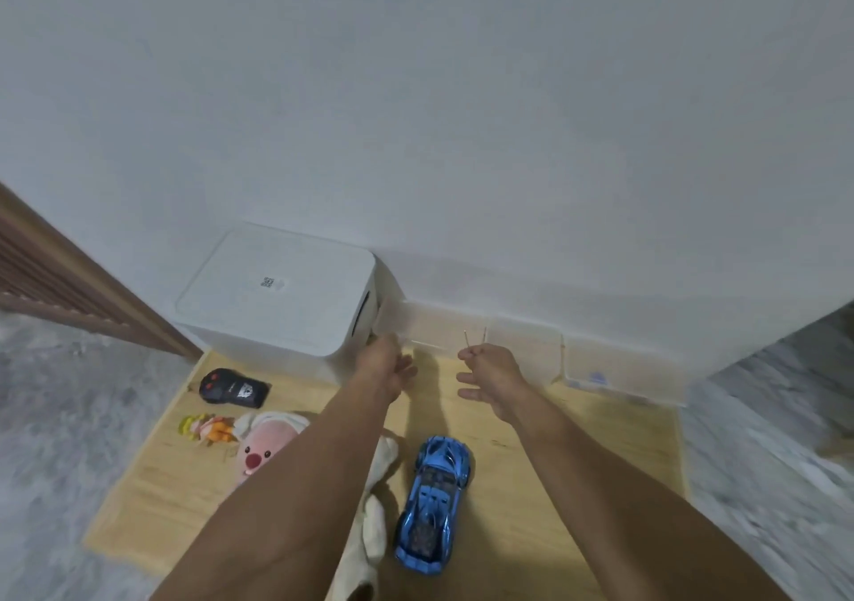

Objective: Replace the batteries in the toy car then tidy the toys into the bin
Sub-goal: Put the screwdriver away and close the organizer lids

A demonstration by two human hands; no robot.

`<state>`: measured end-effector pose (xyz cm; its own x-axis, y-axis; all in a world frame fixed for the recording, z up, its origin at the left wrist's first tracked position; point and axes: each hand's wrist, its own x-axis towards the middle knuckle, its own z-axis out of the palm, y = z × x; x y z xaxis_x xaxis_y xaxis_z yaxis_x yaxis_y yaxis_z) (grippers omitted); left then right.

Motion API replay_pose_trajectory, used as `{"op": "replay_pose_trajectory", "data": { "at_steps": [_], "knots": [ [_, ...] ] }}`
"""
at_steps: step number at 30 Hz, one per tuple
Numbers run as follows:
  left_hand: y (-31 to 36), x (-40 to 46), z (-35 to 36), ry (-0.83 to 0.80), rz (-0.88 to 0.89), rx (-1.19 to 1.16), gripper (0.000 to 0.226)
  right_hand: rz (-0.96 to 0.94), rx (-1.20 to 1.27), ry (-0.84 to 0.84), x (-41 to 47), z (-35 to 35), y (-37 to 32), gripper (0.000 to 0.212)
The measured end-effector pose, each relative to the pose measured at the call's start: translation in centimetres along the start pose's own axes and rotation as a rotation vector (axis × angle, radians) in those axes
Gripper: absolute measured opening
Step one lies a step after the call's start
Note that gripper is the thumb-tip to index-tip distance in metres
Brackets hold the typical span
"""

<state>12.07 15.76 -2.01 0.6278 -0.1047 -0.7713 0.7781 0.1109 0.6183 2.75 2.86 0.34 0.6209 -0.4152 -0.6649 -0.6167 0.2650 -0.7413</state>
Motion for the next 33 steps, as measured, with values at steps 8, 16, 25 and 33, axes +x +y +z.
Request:
{"op": "replay_pose_trajectory", "data": {
  "at_steps": [8,16,25,33],
  "knots": [
    [0.8,1.9,1.8,-0.056,-0.09,-0.213,0.015,-0.104,-0.244,0.111,2.1,1.1,0.6,0.017],
    [2.1,2.6,2.2,-0.073,-0.101,-0.22,0.012,-0.168,-0.356,0.163,2.6,1.4,0.7,0.023],
    [4.2,0.7,3.1,-0.1,-0.162,-0.377,0.041,-0.228,-0.5,0.196,2.7,1.4,1.2,0.017],
    [4.3,-0.2,3.0,-0.078,-0.155,-0.252,0.041,-0.181,-0.429,0.368,3.7,1.7,-0.1,0.015]
  ]
}}
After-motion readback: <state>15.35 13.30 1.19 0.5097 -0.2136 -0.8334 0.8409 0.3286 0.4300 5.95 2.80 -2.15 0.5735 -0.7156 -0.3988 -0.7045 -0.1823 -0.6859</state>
